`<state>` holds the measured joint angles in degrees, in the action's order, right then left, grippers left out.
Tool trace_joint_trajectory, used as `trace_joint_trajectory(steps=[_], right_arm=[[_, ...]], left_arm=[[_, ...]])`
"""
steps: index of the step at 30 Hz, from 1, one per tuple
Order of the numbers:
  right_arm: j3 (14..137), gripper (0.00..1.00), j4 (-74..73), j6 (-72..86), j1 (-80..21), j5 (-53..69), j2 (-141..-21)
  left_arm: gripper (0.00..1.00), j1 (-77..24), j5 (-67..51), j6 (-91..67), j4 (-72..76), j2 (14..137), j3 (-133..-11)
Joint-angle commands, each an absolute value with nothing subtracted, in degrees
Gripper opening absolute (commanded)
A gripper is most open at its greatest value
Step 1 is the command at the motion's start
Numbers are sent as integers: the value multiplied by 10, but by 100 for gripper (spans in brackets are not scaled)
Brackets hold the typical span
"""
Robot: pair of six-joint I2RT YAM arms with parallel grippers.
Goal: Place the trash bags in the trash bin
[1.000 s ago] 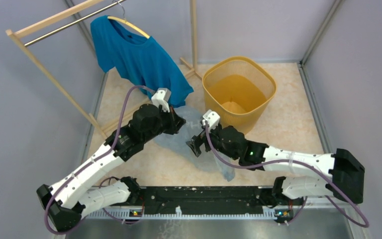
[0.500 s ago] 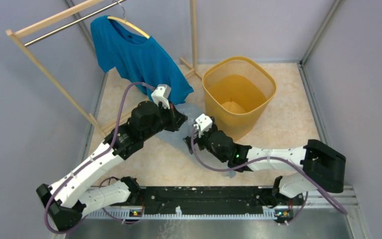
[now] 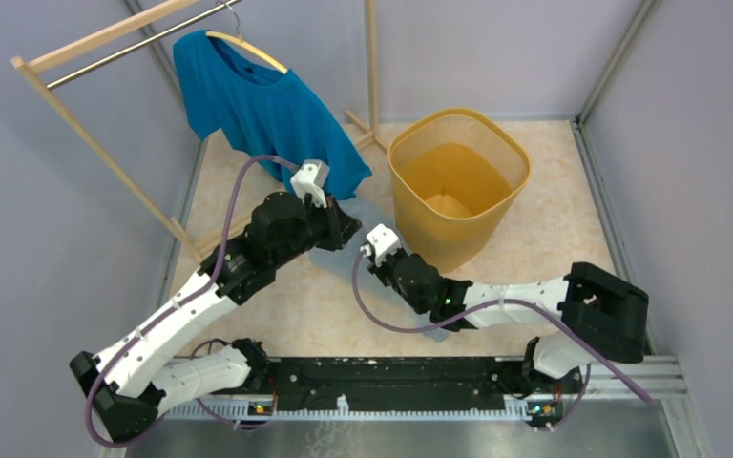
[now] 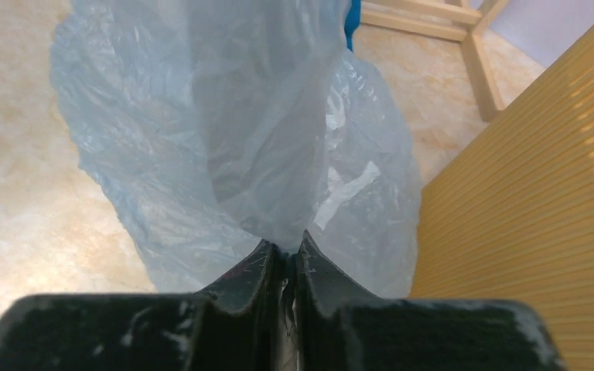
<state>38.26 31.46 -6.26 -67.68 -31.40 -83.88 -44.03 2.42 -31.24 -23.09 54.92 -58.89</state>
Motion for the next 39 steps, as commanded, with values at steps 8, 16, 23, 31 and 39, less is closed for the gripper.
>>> trace_joint_trajectory(steps=[8,16,23,31,39], right_arm=[[451,0,248,42,-673,-197,-722],[647,0,23,40,-631,-182,-635],[906,0,-243,-57,-630,-316,-630],[1041,0,-434,-108,-630,-373,-623],[1061,0,-474,-146,-630,-385,-620]], left_arm=[[98,-440,98,-219,-248,478,-669],[99,-440,174,-123,-215,377,-725],[99,-440,262,-108,-239,357,-732],[99,-440,210,-141,-229,402,-682],[99,-440,136,-137,-207,513,-714]])
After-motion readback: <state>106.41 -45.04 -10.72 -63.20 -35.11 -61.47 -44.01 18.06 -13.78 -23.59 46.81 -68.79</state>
